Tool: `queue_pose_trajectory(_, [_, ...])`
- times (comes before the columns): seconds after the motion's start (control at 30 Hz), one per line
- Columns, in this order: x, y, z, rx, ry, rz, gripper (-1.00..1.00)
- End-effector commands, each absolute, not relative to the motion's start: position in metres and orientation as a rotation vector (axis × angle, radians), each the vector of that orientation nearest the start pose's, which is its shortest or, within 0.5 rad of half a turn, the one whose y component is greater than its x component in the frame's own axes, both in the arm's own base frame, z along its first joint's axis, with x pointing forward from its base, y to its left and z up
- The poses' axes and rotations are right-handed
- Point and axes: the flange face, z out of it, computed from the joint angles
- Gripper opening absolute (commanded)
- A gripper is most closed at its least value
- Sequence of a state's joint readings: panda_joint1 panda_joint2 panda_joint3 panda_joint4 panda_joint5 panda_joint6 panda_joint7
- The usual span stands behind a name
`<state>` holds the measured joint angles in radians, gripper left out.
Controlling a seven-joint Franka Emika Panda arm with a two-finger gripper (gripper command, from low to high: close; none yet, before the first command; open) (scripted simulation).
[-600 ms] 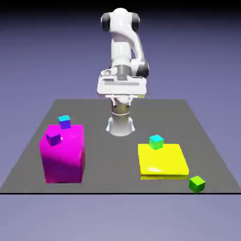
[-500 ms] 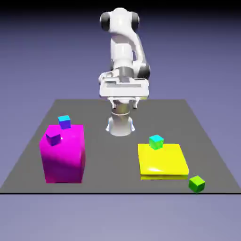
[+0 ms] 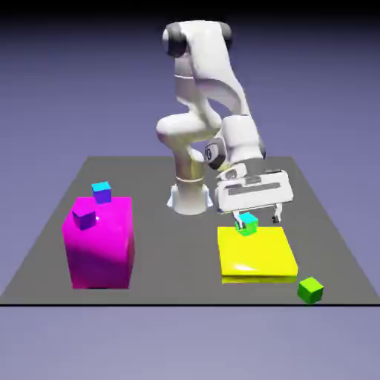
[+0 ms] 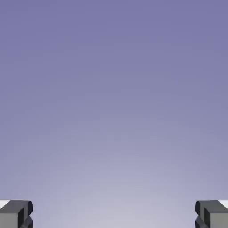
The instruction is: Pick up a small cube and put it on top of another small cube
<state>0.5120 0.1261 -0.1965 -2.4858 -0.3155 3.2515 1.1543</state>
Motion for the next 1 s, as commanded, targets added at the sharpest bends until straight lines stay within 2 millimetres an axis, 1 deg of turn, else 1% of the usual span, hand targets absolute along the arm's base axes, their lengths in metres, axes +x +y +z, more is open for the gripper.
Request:
queue_pose_trajectory(0.0, [0.483,0.200,0.300,-2.616,0.654,-0.723,0.00])
queue_pose_trajectory(0.17, [0.478,0.253,0.243,-2.668,0.547,-0.665,0.00])
queue_pose_trajectory(0.3, [0.464,0.293,0.194,-2.711,0.448,-0.622,0.00])
queue_pose_trajectory(0.37, [0.456,0.309,0.172,-2.731,0.399,-0.604,0.00])
queue_pose_trajectory(0.4, [0.456,0.309,0.172,-2.731,0.399,-0.604,0.00])
queue_pose_trajectory(0.6, [0.478,0.321,0.109,-2.731,0.399,-0.604,0.00])
queue_pose_trajectory(0.63, [0.478,0.321,0.109,-2.731,0.399,-0.604,-1.00])
queue_pose_trajectory(0.67, [0.478,0.321,0.109,-2.731,0.399,-0.604,-1.00])
queue_pose_trajectory(0.87, [0.456,0.309,0.172,-2.730,0.407,-0.601,-1.00])
queue_pose_trajectory(0.97, [0.447,0.316,0.191,-2.686,0.630,-0.507,-1.00])
